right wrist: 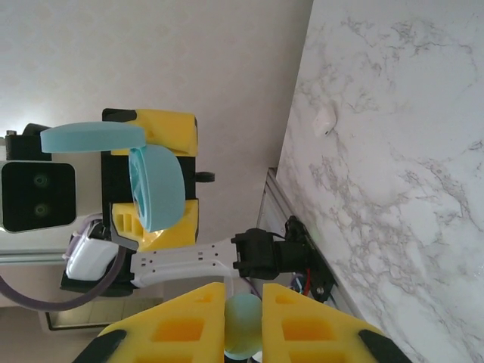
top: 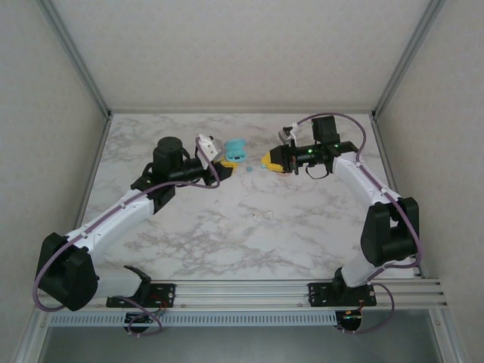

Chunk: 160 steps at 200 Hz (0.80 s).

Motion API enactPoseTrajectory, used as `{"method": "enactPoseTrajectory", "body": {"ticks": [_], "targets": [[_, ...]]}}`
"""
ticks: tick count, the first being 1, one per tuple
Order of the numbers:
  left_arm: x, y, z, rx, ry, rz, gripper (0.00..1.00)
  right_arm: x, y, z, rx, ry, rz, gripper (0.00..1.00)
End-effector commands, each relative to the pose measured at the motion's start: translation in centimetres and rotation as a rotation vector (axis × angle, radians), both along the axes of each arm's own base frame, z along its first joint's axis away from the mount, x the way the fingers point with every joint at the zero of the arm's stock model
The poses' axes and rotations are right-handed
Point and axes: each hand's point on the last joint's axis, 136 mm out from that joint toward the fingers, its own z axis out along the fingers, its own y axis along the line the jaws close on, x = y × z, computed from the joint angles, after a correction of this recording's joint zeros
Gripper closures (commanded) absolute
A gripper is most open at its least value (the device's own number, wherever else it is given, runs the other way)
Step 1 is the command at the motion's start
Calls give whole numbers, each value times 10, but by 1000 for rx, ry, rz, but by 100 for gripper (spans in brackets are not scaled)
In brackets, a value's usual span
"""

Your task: Insert wireless bluetooth earbuds into charging case

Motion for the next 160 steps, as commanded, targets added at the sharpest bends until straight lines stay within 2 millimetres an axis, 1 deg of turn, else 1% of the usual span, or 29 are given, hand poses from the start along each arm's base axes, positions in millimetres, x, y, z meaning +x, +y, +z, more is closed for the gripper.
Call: {"method": "enactPoseTrajectory", "body": {"ticks": [1,19,52,75,115,160], "targets": [[2,-1,7,-10,-17,-16,77,-2,0,13,19,-15,8,85],[2,-3,6,-10,-17,-20,77,2,-2,14,-23,-49,-31,85],[0,-7,6,-10,-15,-44,77,1,-4,27,-89,-161,-78,84],[-2,-12,6,-7,-14,-62,77,-6,1,38,-97,-248,-70,84],[-3,-20,6,-6,-6,-92,77,-9,9,54,-91,-345,-77,83],[-7,-26,7,-5,-1,-116,77,-12,20,61,-101,-409,-83,83]]}}
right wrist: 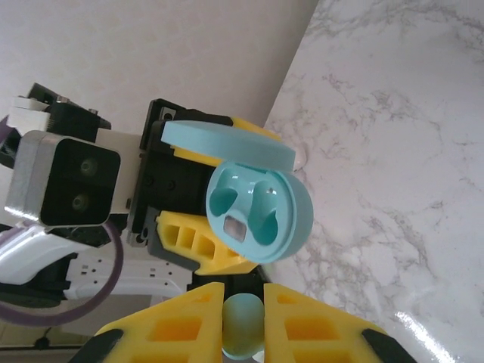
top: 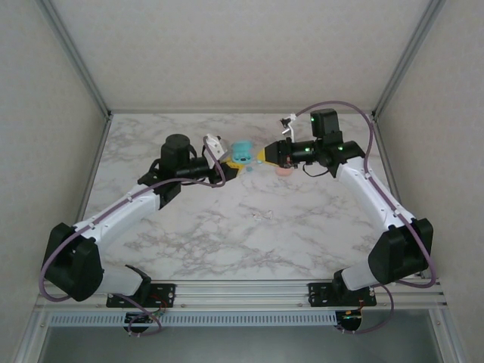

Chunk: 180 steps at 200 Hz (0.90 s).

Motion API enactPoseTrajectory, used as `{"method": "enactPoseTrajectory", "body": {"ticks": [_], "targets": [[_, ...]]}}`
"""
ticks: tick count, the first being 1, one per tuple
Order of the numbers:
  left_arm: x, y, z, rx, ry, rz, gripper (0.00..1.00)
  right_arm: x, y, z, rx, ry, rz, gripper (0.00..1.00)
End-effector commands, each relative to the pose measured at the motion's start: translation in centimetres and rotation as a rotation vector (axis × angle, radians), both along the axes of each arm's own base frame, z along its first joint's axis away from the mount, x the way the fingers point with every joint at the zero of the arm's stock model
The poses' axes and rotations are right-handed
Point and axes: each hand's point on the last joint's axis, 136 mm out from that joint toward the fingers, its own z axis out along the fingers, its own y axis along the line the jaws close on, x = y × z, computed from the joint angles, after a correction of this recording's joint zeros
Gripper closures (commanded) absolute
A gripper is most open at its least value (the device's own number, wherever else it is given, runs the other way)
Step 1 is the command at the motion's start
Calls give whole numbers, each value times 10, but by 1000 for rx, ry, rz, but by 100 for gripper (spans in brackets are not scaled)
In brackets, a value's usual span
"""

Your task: Insert wireless bluetooth earbuds into charging case

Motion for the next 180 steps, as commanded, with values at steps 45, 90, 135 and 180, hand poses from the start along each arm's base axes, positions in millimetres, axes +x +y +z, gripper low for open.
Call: {"method": "enactPoseTrajectory", "body": {"ticks": [45,90,135,180], "targets": [[-7,-13,15,-15,-25,-68,77,4,16,28,28,-132,-25,84],[-11,-13,15,-11,-26,-76,77,9,17,31,24,-146,-48,84],[-13,-15,16,-17,-21,-90,77,13,18,24,5,-140,-63,83],[-13,-15,18,-25,-22,-92,77,11,22,24,8,-141,-53,83]]}}
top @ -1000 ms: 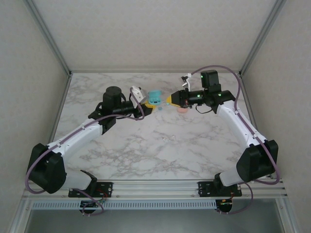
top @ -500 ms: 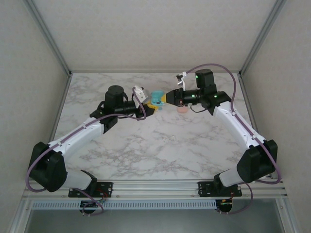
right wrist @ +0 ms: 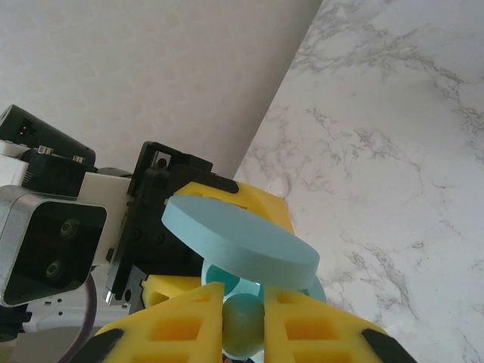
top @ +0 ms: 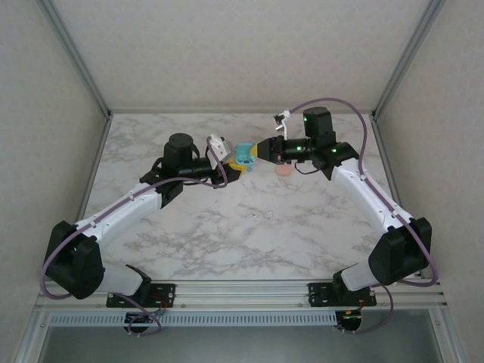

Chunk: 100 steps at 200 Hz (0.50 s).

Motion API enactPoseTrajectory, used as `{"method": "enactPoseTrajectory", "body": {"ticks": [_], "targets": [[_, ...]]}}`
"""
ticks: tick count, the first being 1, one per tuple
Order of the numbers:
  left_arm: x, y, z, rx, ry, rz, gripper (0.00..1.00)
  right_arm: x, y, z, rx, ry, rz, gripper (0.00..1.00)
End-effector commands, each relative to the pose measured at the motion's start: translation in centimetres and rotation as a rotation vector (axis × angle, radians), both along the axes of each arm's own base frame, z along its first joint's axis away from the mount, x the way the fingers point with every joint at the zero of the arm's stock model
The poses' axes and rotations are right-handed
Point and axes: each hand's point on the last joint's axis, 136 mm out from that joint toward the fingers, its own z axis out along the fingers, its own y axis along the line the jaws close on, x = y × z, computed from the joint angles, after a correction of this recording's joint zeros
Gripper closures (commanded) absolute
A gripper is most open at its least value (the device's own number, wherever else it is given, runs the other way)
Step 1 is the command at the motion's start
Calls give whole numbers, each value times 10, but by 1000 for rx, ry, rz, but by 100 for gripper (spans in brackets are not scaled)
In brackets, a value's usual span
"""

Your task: Insert wireless bluetooth earbuds into charging case

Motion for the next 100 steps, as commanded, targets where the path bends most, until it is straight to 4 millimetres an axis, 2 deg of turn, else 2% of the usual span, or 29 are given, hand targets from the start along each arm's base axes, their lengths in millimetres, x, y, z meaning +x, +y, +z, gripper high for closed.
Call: {"method": "enactPoseTrajectory", "body": {"ticks": [1,100], "targets": [[-5,-7,18,-31,-32,-43,77,0,4,17,22,-49,4,83],[-4,-8,23,-58,-35,-35,77,1,-1,-3,-53,-32,-15,79]]}}
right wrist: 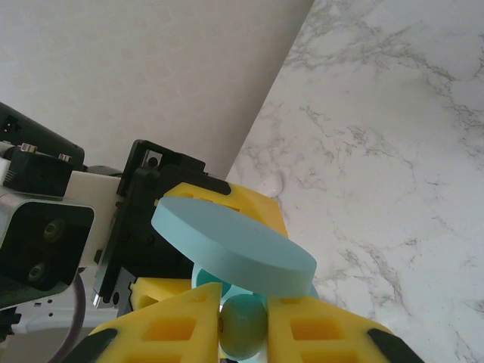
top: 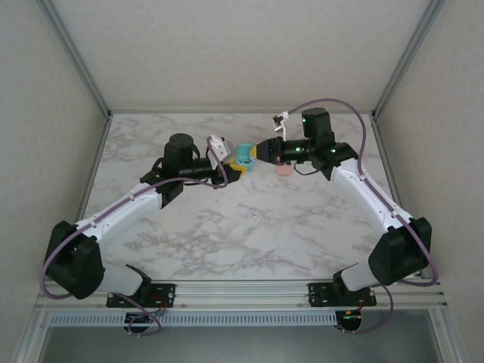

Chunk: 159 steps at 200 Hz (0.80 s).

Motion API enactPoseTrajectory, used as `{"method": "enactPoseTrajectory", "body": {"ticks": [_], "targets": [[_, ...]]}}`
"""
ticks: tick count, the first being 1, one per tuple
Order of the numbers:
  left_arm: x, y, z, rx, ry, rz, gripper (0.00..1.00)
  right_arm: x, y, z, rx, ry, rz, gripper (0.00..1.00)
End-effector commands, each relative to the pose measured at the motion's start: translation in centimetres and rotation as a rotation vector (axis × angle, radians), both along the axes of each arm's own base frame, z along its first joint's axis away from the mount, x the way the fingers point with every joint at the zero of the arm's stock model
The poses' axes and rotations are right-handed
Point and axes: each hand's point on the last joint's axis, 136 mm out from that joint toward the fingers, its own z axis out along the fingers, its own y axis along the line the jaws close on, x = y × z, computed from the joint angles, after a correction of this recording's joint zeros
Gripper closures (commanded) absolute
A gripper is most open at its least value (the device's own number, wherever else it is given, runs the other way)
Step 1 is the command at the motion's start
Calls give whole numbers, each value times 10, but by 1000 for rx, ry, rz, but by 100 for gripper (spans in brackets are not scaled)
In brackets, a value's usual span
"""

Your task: Insert wireless bluetooth earbuds into charging case

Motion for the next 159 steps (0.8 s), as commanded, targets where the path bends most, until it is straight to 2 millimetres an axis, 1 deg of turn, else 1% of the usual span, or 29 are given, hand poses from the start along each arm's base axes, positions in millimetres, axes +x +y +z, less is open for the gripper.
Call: {"method": "enactPoseTrajectory", "body": {"ticks": [1,25,62,106,127,159], "targets": [[-2,-7,23,-53,-47,-29,77,1,0,2,-27,-27,-7,79],[-2,-7,24,-59,-46,-30,77,2,-1,1,-37,-27,-15,78],[-2,-7,24,-59,-46,-28,77,4,-1,-2,-51,-22,-25,75],[-2,-7,24,-57,-46,-28,77,5,-1,1,-57,-31,-31,72],[-2,-7,23,-57,-44,-27,77,5,0,1,-58,-28,-29,72],[-2,-8,23,-56,-42,-30,77,1,4,5,-50,-34,-8,78]]}}
